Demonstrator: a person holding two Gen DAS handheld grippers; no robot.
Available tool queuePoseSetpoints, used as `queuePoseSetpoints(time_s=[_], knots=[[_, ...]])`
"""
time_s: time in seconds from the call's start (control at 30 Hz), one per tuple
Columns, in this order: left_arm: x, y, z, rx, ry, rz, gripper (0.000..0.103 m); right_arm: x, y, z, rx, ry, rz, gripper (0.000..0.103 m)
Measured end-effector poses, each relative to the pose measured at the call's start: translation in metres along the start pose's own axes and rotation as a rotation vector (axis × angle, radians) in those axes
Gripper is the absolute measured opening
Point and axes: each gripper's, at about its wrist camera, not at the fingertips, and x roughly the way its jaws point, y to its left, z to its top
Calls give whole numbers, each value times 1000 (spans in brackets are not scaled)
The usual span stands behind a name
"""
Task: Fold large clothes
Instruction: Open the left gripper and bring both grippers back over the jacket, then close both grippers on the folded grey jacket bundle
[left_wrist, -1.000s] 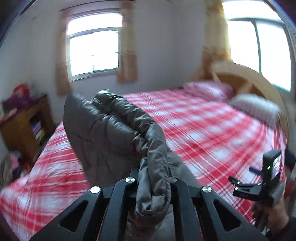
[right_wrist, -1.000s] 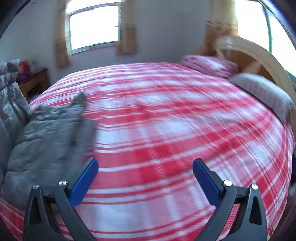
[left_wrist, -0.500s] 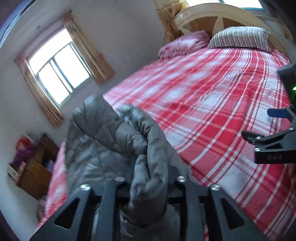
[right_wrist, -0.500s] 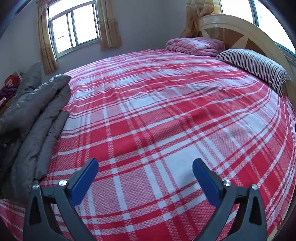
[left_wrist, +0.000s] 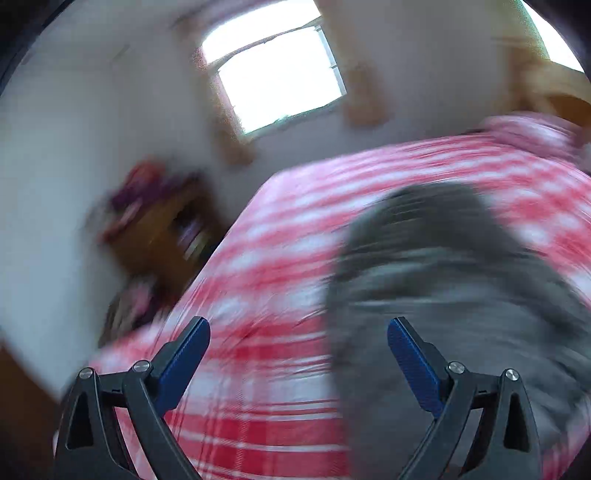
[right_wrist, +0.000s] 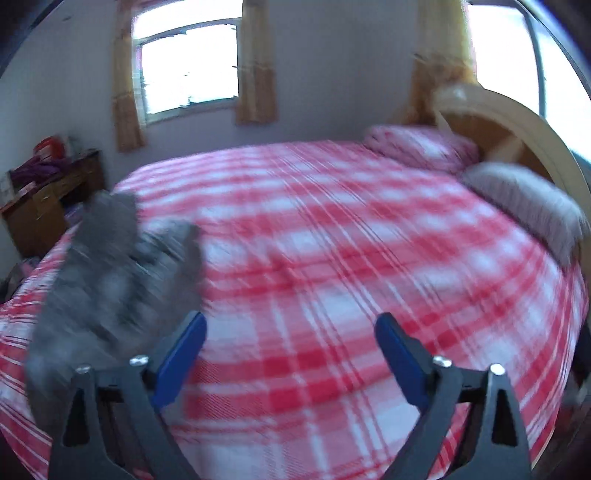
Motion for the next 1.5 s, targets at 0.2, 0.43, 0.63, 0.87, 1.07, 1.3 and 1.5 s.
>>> queuePoseSetpoints(time_s=[0.2,0.43,0.63,0.87,1.07,1.3,1.5], knots=[[85,71,-1,-259,179,86,97,7,127,74,-195,-5,59,87],[97,73,1,-385,174,-38,97,64,226,85,-208,0,169,72],[85,26,26,-306,67,-153,97,109,207,55,-206,65,152,68],[82,-62,32,-66,41,-136,97,134,124,15,-33,118,125,68],[100,-94,17,20,64,-62,97,143,104,0,32,124,151,68],[116,-88,3,-48,92,-91,102,154,105,-11,51,124,165,68],[129,-88,-5,-89,123,-130,102,158,107,-17,59,129,166,68]])
